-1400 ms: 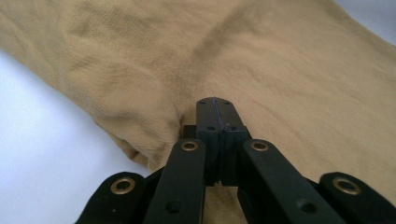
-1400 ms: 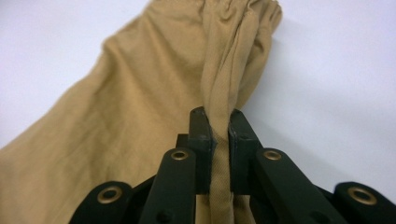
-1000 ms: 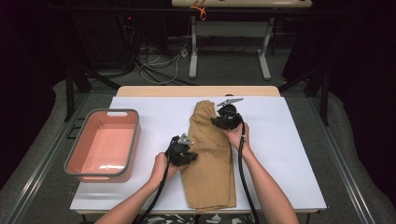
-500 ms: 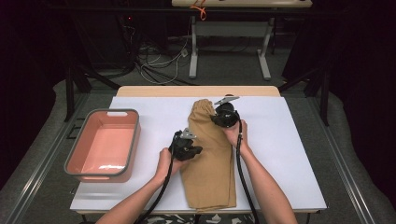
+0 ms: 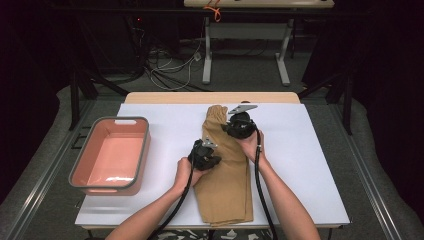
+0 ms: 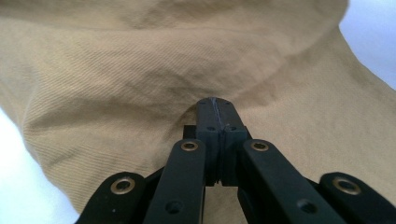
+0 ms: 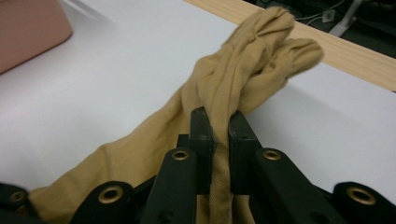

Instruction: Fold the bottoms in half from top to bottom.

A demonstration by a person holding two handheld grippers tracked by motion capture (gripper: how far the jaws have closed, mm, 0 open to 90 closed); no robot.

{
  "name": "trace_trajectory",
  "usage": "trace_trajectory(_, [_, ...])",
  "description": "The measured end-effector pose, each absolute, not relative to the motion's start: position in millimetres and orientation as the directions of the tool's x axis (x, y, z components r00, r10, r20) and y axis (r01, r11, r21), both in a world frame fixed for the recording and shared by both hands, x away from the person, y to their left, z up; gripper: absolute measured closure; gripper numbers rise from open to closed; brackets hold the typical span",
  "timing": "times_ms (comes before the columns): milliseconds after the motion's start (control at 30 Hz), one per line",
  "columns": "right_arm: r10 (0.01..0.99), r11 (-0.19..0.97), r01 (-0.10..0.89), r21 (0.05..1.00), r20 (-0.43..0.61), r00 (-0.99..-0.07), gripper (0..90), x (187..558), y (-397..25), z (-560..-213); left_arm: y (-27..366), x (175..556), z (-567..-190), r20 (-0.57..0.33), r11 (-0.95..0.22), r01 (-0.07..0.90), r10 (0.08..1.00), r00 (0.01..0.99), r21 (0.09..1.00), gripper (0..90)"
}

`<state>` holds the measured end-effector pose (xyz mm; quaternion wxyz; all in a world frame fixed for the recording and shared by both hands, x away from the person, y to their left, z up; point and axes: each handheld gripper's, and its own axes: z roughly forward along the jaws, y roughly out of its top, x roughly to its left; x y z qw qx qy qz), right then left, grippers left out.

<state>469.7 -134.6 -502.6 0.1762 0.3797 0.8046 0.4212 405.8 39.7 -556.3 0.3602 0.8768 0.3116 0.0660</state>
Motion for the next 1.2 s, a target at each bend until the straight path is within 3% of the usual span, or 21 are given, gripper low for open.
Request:
trace_trajectory(633, [0.695,0.399,0.451,0.799,0.058,-0.717,83.5,425,-146,-511,50,402,-554,-0.126,-0.531,0.508,0.597,0.792,0.678,87.4])
trace_trajectory(1067, [0.725,0.456,0.573,0.681,0.089,-0.683,82.6,439,-157,-542,71,394,-551,-0.127,-0.532,0.511,0.599,0.791,0.675,85.8])
trace_trajectory(1200, [0.752,0.417,0.618,0.666,0.129,-0.646,78.2,444,-163,-547,72,394,-554,-0.126,-0.549,0.512,0.591,0.796,0.661,86.1])
